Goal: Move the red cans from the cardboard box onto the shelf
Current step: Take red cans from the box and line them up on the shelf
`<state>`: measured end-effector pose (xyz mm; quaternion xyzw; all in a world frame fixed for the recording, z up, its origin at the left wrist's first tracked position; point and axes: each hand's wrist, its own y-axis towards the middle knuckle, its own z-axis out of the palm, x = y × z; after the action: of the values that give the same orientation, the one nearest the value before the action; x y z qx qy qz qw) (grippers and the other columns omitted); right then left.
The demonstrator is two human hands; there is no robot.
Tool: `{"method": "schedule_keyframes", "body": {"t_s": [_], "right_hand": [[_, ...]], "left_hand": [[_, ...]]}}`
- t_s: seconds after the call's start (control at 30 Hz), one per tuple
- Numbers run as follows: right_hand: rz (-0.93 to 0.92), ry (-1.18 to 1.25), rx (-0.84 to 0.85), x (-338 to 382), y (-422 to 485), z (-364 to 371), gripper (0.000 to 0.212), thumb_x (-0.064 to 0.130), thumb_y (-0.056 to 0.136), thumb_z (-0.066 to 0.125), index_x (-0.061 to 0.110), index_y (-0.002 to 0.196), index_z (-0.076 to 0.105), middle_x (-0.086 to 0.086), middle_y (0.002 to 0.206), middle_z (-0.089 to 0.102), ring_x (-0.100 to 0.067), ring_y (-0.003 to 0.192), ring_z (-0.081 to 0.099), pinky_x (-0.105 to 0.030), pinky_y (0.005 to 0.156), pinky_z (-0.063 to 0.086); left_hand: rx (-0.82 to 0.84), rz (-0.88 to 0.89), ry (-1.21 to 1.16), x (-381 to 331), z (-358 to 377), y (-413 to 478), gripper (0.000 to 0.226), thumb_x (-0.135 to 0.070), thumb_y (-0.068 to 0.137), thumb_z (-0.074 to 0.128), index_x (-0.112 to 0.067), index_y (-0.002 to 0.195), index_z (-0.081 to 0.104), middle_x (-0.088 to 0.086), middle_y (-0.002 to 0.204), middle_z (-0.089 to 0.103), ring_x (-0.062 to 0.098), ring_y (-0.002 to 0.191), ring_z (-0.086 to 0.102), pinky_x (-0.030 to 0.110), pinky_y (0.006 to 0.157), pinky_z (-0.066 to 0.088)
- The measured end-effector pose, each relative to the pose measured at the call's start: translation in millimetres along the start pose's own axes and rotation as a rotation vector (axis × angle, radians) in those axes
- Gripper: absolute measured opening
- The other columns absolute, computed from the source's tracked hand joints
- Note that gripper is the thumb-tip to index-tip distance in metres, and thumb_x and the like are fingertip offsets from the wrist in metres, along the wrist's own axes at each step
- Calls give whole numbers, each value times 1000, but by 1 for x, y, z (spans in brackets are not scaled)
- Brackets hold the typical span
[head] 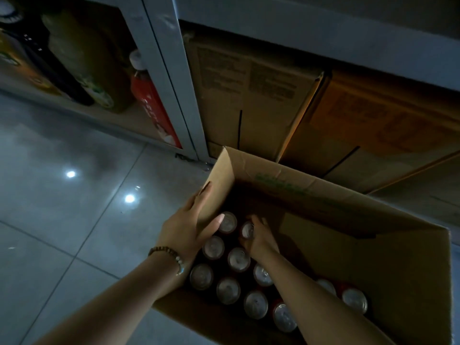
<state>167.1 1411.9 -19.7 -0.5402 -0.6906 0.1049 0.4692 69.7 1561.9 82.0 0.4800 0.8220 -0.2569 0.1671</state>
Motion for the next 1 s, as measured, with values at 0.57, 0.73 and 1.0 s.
{"method": "schedule_keyframes", "body": {"t_s": [0.57,0.73,1.0], "right_hand": [[-389,390,-340,138,-298,-290,48,66,67,61,50,112,54,16,105,64,-2,100,62,-31,82,55],[-505,521,-388,226,-424,-406,41,64,65,67,45,100,60,8,103,65,-15,99,66,-38,77,59],[-710,559,-536,322,-567,-560,38,43,73,56,22,104,60,1,100,64,-3,85,66,-16,61,53]], "left_hand": [[140,18,-483,-223,-192,-77,55,-78,75,35,-47,119,40,-21,118,45,1,109,44,26,92,39],[129,134,-870,-343,-316,-105,40,-69,79,41,-44,109,52,-5,105,61,4,84,65,26,65,56],[30,571,-949,-491,-472,-135,63,-47,58,76,-27,113,51,-2,110,61,12,96,65,26,69,57]]}}
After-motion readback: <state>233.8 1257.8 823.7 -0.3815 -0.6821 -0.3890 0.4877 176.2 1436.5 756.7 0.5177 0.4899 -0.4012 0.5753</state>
